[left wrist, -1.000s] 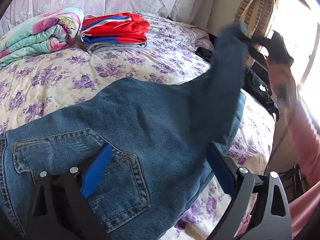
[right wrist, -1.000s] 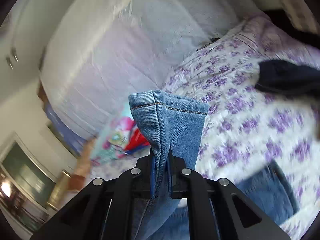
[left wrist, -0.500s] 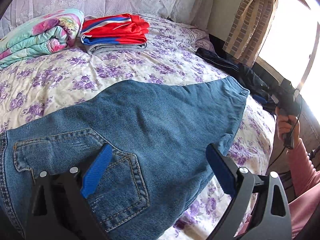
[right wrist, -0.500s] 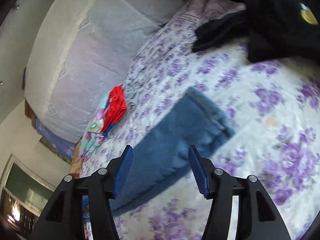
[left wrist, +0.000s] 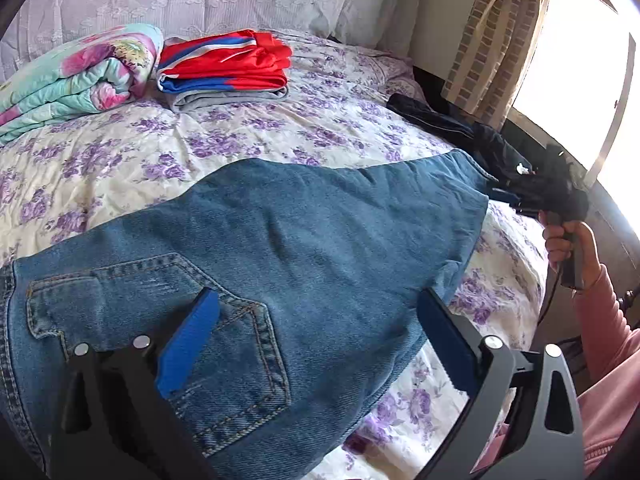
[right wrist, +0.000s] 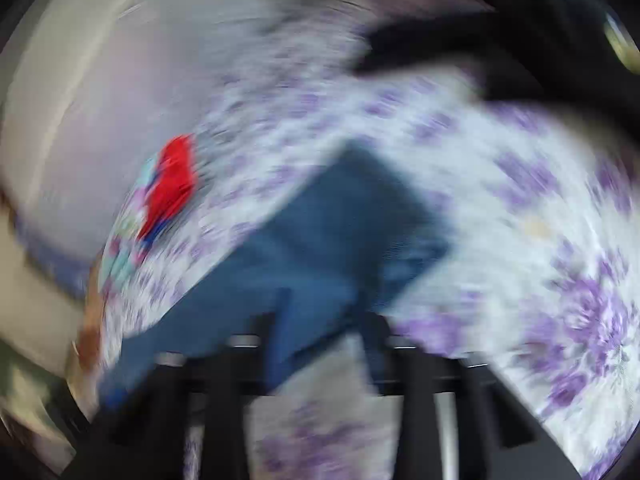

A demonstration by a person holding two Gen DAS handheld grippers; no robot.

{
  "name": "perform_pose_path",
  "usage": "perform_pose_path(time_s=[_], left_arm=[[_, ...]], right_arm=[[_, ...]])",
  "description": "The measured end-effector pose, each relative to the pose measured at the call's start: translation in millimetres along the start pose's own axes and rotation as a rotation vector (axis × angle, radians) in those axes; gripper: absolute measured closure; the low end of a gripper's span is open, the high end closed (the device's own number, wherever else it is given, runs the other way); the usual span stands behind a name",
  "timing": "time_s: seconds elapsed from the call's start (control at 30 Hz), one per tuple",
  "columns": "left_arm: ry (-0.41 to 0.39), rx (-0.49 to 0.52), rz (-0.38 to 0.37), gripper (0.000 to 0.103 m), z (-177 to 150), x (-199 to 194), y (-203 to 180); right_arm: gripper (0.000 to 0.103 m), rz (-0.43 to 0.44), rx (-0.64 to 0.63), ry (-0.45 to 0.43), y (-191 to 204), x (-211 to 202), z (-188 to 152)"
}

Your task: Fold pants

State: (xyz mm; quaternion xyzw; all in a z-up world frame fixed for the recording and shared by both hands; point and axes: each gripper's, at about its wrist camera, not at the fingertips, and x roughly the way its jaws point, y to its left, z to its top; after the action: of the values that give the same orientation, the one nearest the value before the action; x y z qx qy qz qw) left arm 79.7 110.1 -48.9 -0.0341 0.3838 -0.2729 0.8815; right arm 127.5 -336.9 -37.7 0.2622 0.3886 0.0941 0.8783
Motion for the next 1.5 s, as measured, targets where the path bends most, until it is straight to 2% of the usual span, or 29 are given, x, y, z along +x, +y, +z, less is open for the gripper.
perform_pose_path(time_s=[0.1,0.17,0.23,0.3,0.33,0.4,0.43,0.47,0.53,0.6,0.63,0.7,0.73,0.77,0.83,0.97,1.03,1.1,1.2,1.27,1.3,1.37,1.43,1.5], left_arm=[[0.005,0.011,0.01,0.005,0,1,-2],[0.011,0.016,0.018,0.005,-1,2,-3],[0.036,0.042,0.058,0.005,-2,6,-8],[0.049,0.096,0.11,0.005,-6,6,-17],[0.058,0.131,0.132,0.005,-10,5,-23],[0.072,0.227,0.184,0.005,-21,-1,-36],[0.079,0.249,0.187,0.005,-23,-4,-39],[0.083,0.259,0.18,0.005,-23,-8,-41],[0.046,0.256,0.116,0.005,-13,-21,-43],[-0.018,0.228,0.059,0.004,-3,-29,-41],[-0.033,0.213,0.042,0.004,0,-27,-36],[0.004,0.168,0.044,0.004,-2,-13,-23],[0.061,0.125,0.04,0.004,-6,0,-13],[0.079,0.104,0.033,0.004,-8,5,-9],[0.045,0.104,-0.002,0.004,-6,-3,-9],[0.05,0.091,-0.03,0.004,-7,-3,-3],[0.053,0.09,-0.037,0.004,-6,-2,-2],[0.054,0.089,-0.046,0.004,-6,-2,-2],[0.054,0.087,-0.054,0.004,-5,-1,0],[0.055,0.083,-0.061,0.004,-4,0,1],[0.056,0.08,-0.066,0.004,-3,0,2],[0.057,0.076,-0.072,0.004,-3,0,3],[0.057,0.075,-0.073,0.004,-3,0,3],[0.057,0.075,-0.075,0.004,-2,0,4]], right_arm=[[0.051,0.18,-0.232,0.054,82,12,-17],[0.052,0.242,-0.359,0.107,123,31,-35],[0.054,0.223,-0.445,0.185,146,60,-51],[0.054,0.132,-0.517,0.324,147,98,-77],[0.054,0.128,-0.563,0.295,145,93,-86],[0.055,0.072,-0.701,0.304,154,82,-92],[0.054,0.066,-0.709,0.318,157,76,-89],[0.054,0.098,-0.687,0.348,163,72,-80],[0.054,0.237,-0.631,0.35,172,62,-60],[0.045,0.376,-0.619,0.325,197,62,-33],[0.043,0.414,-0.615,0.315,204,65,-27],[0.036,0.5,-0.617,0.331,227,88,-7],[0.035,0.508,-0.637,0.344,240,105,-3],[0.035,0.501,-0.653,0.355,247,119,0],[0.035,0.495,-0.692,0.41,258,146,1],[0.035,0.453,-0.757,0.615,273,201,-15],[0.035,0.442,-0.817,0.69,277,208,-27],[0.034,0.493,-0.865,0.779,280,208,-35],[0.03,0.65,-0.889,0.896,285,200,-40],[0.022,0.715,-0.908,0.939,283,197,-42],[0.021,0.734,-0.905,0.975,280,200,-45],[0.021,0.708,-0.912,1.033,277,210,-53],[0.022,0.665,-0.966,1.011,278,216,-56],[0.021,0.669,-0.95,1.001,282,223,-54]])
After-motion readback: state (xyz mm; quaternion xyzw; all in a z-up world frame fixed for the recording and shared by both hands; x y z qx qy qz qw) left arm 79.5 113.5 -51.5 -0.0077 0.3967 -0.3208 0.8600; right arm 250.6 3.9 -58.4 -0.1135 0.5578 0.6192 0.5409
